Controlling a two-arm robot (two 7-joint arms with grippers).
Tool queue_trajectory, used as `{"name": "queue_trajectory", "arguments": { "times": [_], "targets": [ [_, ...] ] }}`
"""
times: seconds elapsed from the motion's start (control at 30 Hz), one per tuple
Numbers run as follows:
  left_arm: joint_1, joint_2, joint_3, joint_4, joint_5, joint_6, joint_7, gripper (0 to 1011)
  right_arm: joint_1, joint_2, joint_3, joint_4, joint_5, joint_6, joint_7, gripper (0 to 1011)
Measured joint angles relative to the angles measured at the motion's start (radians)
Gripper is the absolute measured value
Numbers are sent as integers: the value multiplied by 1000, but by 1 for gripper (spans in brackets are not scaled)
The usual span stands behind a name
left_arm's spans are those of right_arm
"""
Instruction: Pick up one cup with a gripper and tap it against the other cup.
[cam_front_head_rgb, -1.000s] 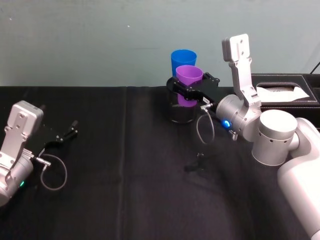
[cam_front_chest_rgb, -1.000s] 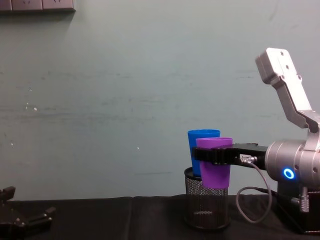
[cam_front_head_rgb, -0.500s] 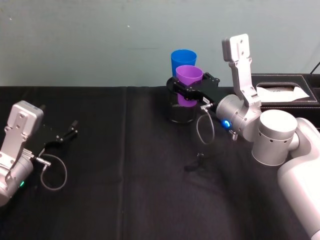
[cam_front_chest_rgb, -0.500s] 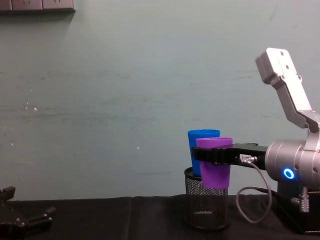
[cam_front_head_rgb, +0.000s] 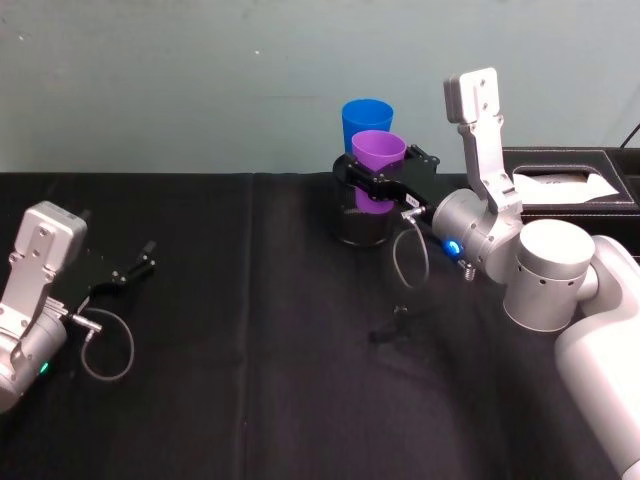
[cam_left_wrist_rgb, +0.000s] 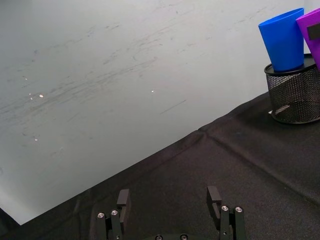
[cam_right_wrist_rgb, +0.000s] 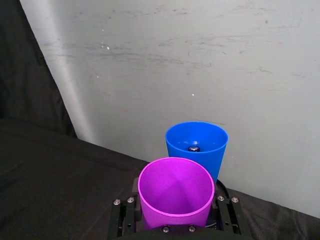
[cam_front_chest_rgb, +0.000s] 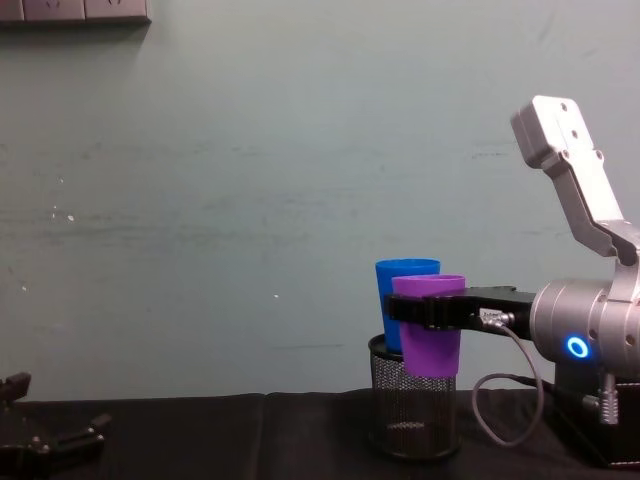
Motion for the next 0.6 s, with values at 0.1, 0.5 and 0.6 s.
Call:
{"name": "queue_trajectory", "arguments": {
  "times": [0.1,0.5,0.6],
  "targets": [
    [0,0,0,0,0,0,0,1000,0,0,0,0,0,0,0,734],
    [0,0,0,0,0,0,0,1000,0,0,0,0,0,0,0,734],
    [0,0,0,0,0,0,0,1000,0,0,0,0,0,0,0,734]
  ]
}}
